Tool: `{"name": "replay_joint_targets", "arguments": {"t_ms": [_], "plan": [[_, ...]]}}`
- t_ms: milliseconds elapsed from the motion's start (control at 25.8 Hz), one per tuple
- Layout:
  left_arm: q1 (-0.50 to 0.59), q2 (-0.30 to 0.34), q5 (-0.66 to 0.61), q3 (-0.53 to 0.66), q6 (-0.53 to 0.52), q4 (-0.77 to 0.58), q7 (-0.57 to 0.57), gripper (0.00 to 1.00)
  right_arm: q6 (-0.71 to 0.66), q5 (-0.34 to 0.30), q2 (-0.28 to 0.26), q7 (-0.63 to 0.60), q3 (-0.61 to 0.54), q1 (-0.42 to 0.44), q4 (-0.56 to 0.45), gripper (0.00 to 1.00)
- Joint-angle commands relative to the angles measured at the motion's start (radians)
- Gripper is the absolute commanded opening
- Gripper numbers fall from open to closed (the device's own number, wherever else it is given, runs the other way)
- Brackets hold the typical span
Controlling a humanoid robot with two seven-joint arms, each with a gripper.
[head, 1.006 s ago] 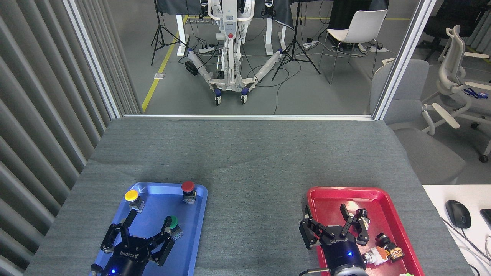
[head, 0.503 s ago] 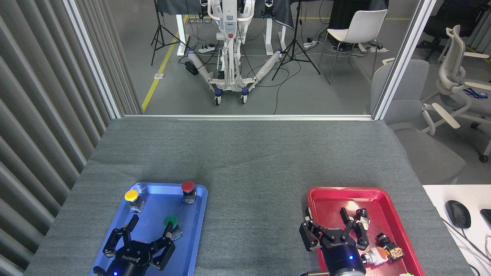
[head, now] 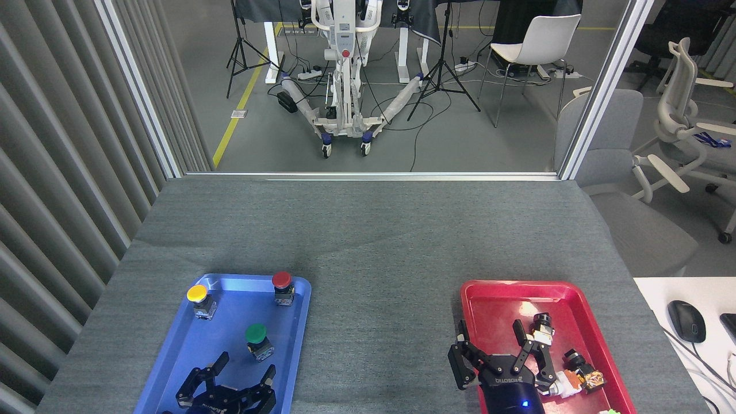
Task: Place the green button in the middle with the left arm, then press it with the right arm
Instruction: 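Close the left gripper on the green button and lift it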
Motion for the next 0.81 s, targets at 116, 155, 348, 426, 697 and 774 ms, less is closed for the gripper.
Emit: {"name": "replay_joint_targets", "arguments": {"t_ms": [116, 155, 348, 426, 697, 774], "plan": [[-0.050, 0.003, 0.000, -0.012, 0.086, 0.097, 0.020, 0.99, 0.000, 0.016, 0.008, 0.037, 0.008, 0.002, 0.003, 1.00], [-0.056, 0.006, 0.000, -0.012, 0.093, 0.103, 0.023, 0.99, 0.000, 0.016, 0.008, 0.060, 0.010, 0.002, 0.003, 1.00], [-0.090, -0.007, 0.000, -0.015, 0.095, 0.166, 0.028, 0.99, 0.000, 0.016, 0.007, 0.060, 0.008, -0.007, 0.008, 1.00], [-0.099, -0.005, 0.002, -0.015, 0.095, 0.174, 0.045, 0.99, 0.000, 0.016, 0.004, 0.046, 0.008, -0.009, 0.006, 1.00], [-0.144, -0.005, 0.002, -0.042, 0.086, 0.232, 0.071, 0.99, -0.016, 0.019, 0.004, 0.022, -0.001, -0.009, 0.006, 0.99], [-0.149, -0.007, 0.002, -0.055, 0.086, 0.235, 0.071, 0.99, -0.021, 0.019, 0.008, 0.003, -0.001, -0.009, 0.005, 0.99]]}}
